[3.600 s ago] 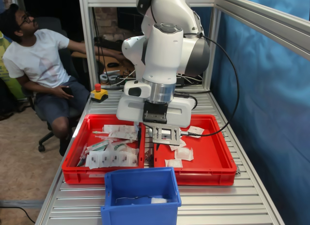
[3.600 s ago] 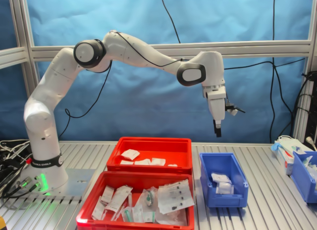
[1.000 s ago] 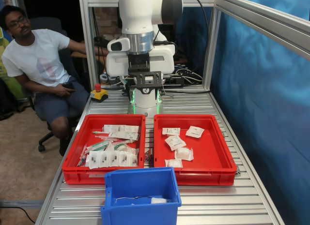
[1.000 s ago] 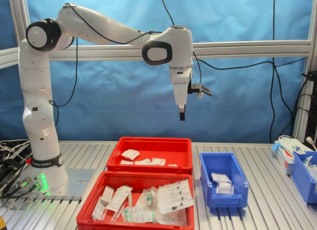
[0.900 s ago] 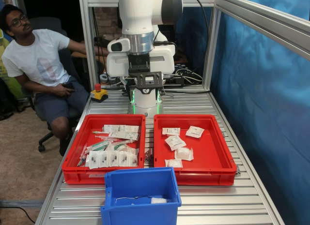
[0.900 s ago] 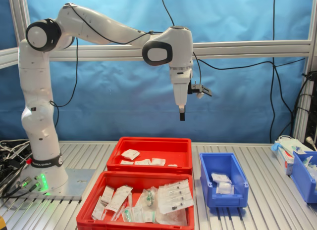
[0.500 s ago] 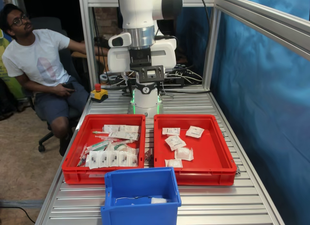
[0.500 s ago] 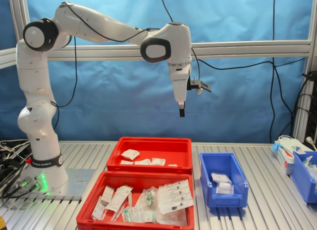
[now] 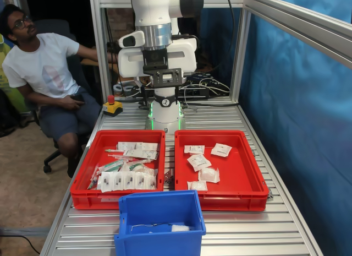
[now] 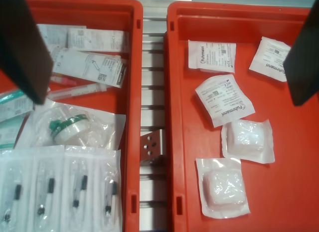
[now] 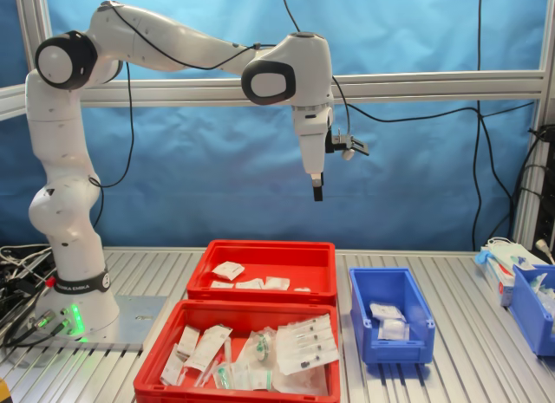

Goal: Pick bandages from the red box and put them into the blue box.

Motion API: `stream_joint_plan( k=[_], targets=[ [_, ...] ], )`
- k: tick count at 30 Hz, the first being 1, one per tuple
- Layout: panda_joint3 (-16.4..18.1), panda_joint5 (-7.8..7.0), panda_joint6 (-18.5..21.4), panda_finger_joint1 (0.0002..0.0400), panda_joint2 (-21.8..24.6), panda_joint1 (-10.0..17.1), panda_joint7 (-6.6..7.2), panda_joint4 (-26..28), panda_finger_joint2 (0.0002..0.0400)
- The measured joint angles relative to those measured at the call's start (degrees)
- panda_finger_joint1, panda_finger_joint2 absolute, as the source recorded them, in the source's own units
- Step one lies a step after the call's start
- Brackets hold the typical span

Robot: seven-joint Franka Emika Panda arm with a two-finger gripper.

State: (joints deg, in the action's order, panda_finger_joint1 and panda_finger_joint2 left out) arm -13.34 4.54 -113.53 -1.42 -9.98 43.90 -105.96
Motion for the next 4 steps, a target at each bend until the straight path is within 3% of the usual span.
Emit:
stream_joint_plan(
  k=[4],
  targets=[
    [0.1,-0.02,0.0,0.0400,0.0,0.2,0.00,0.0,0.0400]
  ],
)
